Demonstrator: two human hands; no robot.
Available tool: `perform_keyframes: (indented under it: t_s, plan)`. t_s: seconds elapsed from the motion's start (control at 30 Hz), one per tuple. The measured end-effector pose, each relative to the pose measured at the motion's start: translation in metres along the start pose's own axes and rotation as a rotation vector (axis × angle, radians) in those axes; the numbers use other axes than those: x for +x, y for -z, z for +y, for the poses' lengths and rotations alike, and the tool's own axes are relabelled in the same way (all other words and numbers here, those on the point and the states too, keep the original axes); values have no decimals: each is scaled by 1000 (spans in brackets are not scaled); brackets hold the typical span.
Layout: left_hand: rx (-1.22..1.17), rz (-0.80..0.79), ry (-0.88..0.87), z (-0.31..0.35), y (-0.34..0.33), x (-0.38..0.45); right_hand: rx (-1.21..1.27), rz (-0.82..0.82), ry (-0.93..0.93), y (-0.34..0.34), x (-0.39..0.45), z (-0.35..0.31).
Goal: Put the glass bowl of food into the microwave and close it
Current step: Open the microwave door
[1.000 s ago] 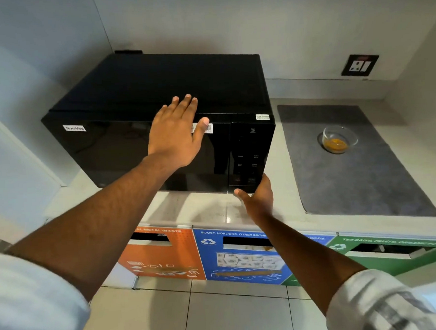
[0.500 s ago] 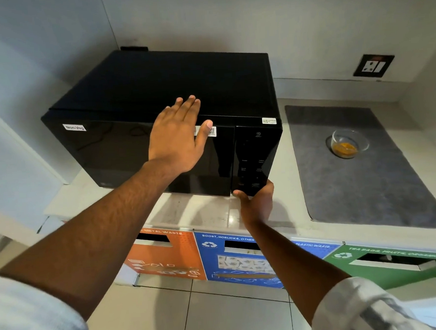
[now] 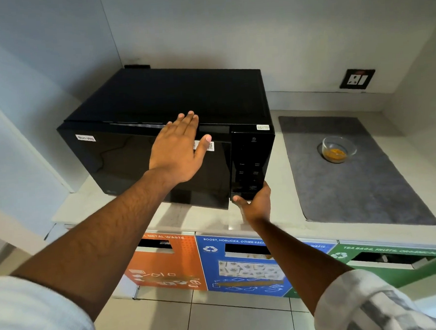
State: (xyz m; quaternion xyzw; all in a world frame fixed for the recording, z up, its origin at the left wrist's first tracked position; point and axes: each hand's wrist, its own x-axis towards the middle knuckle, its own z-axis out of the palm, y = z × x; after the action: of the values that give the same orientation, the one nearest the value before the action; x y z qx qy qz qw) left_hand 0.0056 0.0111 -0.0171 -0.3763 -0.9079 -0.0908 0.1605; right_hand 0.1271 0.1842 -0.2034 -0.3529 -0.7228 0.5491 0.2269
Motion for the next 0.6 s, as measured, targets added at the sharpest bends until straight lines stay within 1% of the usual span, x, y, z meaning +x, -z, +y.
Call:
perform_keyframes:
  t_s: [0.1, 0.23, 0.33, 0.5, 0.6]
  plan:
    - [8, -26, 1, 1, 5, -8, 70, -18, 67, 7, -7, -13]
    - [2, -50, -17, 0, 13, -24, 167, 47, 42, 13, -17, -46]
    - [-22, -72, -20, -3, 22, -34, 214, 58, 73, 21, -20, -70]
    - [-172, -2, 112, -6, 41, -48, 152, 112, 144, 37, -15, -107]
    - [-179, 14, 186, -22, 56, -54, 147, 155, 195, 42, -10, -133]
